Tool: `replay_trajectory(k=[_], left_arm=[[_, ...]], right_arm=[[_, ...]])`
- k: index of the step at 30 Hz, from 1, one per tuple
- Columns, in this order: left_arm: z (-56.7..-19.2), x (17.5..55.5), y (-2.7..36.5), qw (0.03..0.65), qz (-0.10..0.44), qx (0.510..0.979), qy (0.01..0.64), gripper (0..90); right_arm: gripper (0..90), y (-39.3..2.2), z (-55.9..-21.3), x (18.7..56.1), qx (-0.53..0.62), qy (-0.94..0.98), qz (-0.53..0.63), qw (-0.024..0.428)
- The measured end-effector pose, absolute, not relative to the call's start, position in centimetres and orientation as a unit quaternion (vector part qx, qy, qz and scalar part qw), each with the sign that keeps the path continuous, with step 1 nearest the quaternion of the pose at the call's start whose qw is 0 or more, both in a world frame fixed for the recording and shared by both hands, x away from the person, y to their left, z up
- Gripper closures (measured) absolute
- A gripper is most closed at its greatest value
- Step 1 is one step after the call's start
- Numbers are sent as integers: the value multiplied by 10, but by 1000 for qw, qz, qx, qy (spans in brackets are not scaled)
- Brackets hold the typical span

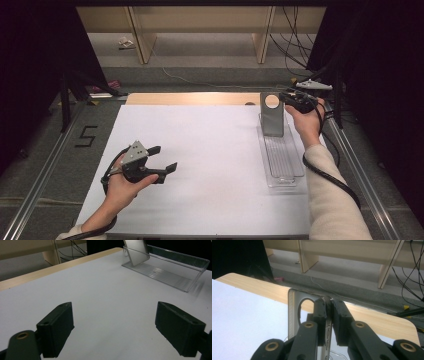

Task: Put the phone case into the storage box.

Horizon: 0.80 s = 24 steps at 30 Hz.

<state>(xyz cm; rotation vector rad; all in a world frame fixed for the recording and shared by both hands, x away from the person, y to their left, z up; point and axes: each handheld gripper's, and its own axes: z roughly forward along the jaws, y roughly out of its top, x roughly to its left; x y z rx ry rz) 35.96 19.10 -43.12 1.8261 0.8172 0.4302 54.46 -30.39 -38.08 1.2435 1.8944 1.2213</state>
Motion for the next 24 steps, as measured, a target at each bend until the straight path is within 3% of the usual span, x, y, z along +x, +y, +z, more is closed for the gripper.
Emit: replay_trajectory(k=[24], left_arm=[[-432, 360, 190, 520, 178, 763, 341, 149]], right_arm=[[776, -305, -389, 552, 483, 695, 450, 285]])
